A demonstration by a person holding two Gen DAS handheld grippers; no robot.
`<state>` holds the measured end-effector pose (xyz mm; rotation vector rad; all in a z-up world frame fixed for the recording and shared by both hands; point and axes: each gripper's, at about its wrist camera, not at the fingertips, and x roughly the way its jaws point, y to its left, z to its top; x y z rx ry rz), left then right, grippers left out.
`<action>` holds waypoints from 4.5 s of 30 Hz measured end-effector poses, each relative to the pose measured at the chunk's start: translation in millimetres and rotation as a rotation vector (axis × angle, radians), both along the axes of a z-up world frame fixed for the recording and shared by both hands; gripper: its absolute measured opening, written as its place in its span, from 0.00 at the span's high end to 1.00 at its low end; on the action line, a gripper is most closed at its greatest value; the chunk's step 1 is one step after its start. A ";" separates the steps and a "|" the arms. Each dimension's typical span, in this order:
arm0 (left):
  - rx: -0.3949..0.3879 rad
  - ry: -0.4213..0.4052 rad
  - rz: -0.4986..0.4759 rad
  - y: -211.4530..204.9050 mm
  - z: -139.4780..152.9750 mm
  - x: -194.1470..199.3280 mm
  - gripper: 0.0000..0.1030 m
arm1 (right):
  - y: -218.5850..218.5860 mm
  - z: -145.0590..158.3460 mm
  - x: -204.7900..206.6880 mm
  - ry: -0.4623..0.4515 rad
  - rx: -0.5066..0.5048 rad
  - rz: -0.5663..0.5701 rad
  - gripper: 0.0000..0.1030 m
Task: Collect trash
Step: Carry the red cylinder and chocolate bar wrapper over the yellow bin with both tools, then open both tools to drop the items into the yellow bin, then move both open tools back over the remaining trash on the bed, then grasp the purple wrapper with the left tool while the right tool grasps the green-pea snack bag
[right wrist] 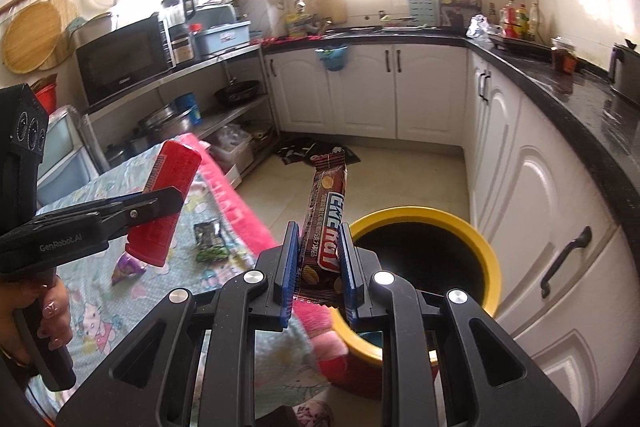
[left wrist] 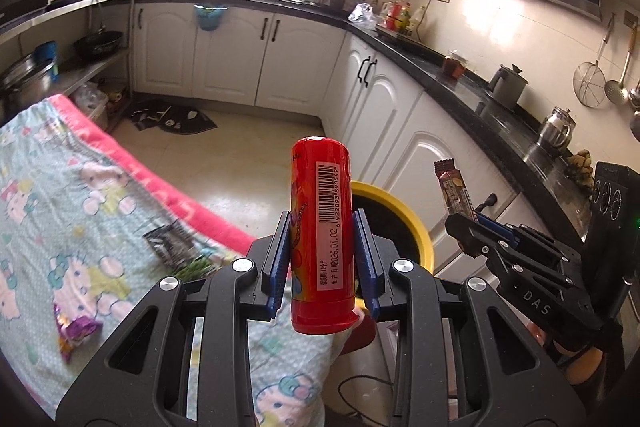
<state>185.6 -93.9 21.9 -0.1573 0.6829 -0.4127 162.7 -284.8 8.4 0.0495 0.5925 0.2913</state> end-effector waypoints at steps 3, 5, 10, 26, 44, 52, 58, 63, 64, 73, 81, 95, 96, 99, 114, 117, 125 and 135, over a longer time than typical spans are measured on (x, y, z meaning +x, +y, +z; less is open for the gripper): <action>0.001 -0.005 -0.016 -10.0 2.3 6.1 0.77 | -11.2 1.8 2.5 -0.006 0.007 -0.026 0.82; 0.000 -0.009 -0.031 -17.8 3.9 9.7 0.77 | -18.5 2.6 3.0 -0.010 0.012 -0.044 0.82; -0.004 -0.009 -0.072 -37.2 3.7 21.0 0.77 | -34.7 1.9 7.7 -0.009 0.019 -0.084 0.82; 0.033 0.077 -0.149 -97.2 -42.1 72.7 0.77 | -79.9 -43.8 43.2 0.087 0.028 -0.181 0.81; 0.057 0.224 -0.169 -113.8 -109.9 108.9 0.77 | -89.2 -114.8 83.3 0.252 0.011 -0.187 0.79; 0.060 0.257 -0.169 -115.0 -121.4 113.9 0.71 | -94.4 -128.6 91.6 0.288 0.006 -0.198 0.68; 0.068 0.243 -0.148 -111.0 -115.3 110.4 0.51 | -98.1 -128.8 86.8 0.287 0.014 -0.218 0.55; 0.079 0.207 -0.116 -99.5 -101.6 102.6 0.27 | -98.3 -120.6 80.1 0.266 0.013 -0.233 0.45; 0.080 0.201 -0.107 -96.1 -98.6 100.6 0.23 | -98.1 -118.4 78.1 0.259 0.013 -0.237 0.41; 0.043 0.144 -0.031 -55.7 -65.8 73.8 0.11 | -86.0 -89.0 55.9 0.179 0.010 -0.232 0.31; 0.021 0.098 0.033 -21.8 -45.4 50.2 0.11 | -65.2 -60.6 39.4 0.109 0.003 -0.183 0.29; 0.030 0.024 0.180 53.3 -19.4 4.9 0.11 | 8.8 -23.4 17.1 0.026 -0.026 -0.008 0.25; 0.032 0.021 0.196 60.6 -19.4 0.7 0.11 | 15.7 -22.2 16.5 0.023 -0.028 0.009 0.25; 0.027 0.027 0.246 86.8 -20.9 -10.0 0.11 | 40.4 -18.8 16.4 0.016 -0.039 0.066 0.25; 0.075 0.119 0.419 194.6 -55.8 -48.0 0.11 | 143.6 -39.1 45.6 0.081 -0.095 0.277 0.25; 0.077 0.158 0.406 204.7 -71.1 -48.9 0.11 | 157.7 -54.1 54.9 0.112 -0.120 0.299 0.25; 0.040 0.244 0.345 209.5 -110.3 -31.3 0.11 | 187.3 -94.8 85.0 0.194 -0.181 0.340 0.26; 0.088 0.264 0.340 202.9 -127.6 -6.0 0.11 | 209.4 -119.4 115.1 0.251 -0.210 0.378 0.38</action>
